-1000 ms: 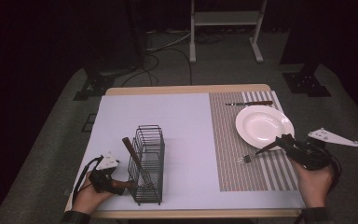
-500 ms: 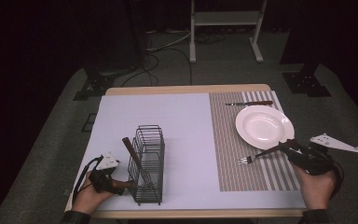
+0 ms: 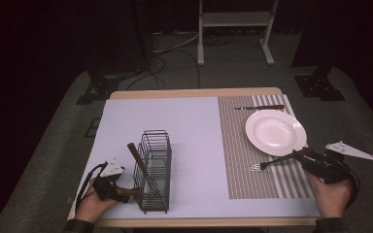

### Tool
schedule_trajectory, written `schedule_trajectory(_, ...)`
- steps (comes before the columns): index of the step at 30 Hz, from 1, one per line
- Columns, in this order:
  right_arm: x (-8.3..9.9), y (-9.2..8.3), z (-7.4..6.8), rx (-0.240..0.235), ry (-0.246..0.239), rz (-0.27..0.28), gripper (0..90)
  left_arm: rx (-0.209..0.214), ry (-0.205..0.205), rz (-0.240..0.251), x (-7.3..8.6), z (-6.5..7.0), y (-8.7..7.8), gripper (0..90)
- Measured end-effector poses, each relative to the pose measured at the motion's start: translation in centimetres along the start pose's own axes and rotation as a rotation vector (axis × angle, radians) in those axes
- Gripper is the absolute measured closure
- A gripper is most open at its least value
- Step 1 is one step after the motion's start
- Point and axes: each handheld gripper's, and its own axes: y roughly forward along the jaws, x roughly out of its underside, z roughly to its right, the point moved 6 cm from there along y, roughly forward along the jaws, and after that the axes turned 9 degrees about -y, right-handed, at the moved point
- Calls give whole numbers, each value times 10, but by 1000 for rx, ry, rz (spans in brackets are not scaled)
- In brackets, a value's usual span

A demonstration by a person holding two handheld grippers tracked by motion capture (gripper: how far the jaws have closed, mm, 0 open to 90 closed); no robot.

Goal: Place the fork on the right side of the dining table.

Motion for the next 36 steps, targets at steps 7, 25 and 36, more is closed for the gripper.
schedule_trajectory(7,5,4,4,24,-11,-32,444,0,0,0,0,0,0,0)
schedule_trajectory(25,28,11,19,5,40,-112,363,0,0,0,0,0,0,0)
schedule_trajectory(36,35,16,24,8,55,-143,329,0,0,1,0,0,0,0)
